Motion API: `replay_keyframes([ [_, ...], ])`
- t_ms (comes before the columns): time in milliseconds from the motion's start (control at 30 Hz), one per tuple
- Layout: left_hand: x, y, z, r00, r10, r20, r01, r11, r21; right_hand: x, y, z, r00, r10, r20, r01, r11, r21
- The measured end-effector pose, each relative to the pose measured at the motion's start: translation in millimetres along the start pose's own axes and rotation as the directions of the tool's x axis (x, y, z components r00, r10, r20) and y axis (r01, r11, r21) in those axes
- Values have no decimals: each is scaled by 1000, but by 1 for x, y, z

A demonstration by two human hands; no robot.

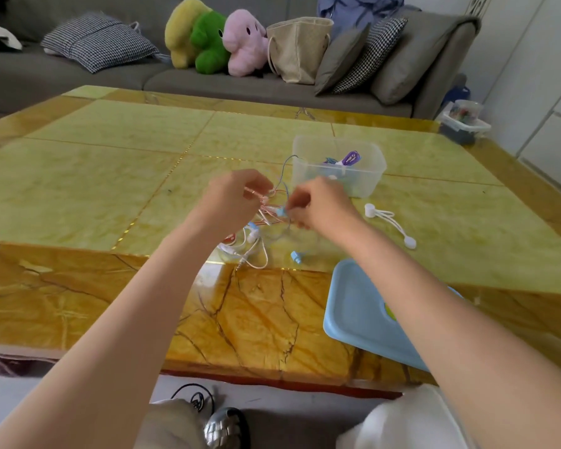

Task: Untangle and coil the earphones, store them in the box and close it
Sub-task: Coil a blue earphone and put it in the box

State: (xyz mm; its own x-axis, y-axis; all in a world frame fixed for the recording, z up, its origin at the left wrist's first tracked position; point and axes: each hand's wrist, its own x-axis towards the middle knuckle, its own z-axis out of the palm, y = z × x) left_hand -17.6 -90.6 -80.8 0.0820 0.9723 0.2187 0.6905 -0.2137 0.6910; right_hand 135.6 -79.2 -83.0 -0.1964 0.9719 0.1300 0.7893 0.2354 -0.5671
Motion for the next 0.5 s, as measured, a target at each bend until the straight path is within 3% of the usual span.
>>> replay_keyframes([
  [100,2,15,1,998,57,35,-51,987,-150,5,-15,-30,983,-26,-181,81,949,304],
  [267,2,25,1,997,71,-20,-74,955,-287,0,-41,-71,957,80,-280,158,664,731],
  [367,0,32,4,998,58,8,-51,935,-350,-5,-43,-75,952,181,-247,105,564,819],
  [500,-3,46,8,1000,16,13,-8,888,-459,-13,-26,-78,885,347,-311,57,582,812],
])
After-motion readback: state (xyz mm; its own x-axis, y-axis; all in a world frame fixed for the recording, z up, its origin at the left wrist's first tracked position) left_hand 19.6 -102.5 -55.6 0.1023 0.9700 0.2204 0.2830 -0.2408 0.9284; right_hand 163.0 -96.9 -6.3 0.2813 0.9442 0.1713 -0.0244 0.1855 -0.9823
